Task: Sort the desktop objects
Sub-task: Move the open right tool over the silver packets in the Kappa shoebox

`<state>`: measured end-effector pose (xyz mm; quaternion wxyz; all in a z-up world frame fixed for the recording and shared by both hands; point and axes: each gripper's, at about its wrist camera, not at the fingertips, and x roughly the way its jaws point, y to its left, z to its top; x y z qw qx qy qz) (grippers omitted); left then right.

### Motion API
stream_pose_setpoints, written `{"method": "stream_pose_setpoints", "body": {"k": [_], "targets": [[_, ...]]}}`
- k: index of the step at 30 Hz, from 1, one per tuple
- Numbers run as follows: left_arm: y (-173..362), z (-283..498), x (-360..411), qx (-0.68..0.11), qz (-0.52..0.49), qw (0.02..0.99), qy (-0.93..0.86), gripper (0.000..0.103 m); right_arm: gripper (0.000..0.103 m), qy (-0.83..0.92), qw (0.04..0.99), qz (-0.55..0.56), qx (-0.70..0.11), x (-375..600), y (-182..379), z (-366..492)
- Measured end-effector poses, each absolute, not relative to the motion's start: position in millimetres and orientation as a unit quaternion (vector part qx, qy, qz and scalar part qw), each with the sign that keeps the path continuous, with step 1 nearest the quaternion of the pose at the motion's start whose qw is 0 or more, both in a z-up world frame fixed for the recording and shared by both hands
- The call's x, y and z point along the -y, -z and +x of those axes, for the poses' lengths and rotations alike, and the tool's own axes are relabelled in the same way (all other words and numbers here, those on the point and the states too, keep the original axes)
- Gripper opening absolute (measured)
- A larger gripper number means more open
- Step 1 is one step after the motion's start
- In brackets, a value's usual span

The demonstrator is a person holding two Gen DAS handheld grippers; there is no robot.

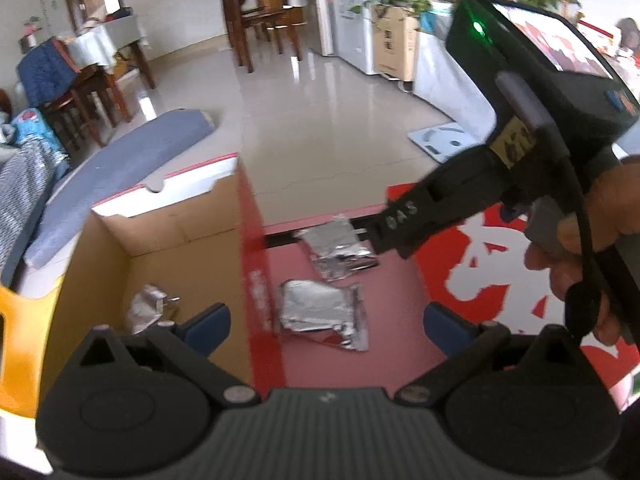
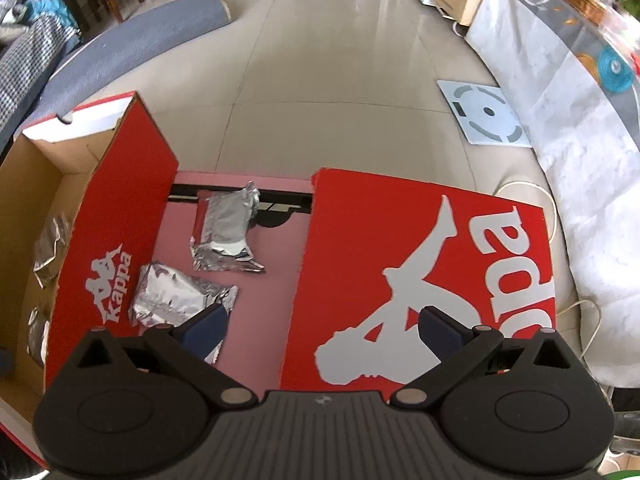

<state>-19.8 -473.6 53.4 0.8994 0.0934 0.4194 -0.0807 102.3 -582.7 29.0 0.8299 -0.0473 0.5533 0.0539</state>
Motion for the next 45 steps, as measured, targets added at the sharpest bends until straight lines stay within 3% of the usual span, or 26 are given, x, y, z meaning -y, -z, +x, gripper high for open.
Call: {"method": "stream_pose_setpoints", "body": {"k": [19,45], "targets": [[-20.2,6.1,498.2,-0.449,0.088,0.882,0.112,0.103,0.101,-0.013,0.831,0.01,-0.556,630.0,-33.3,110.6],[13.7,33.1,497.9,-0.491,0.05,0.867,0.059,0.103,0.102,-0.01,0.824,-0.006,-0.567,627.8,-27.5,118.1]]}}
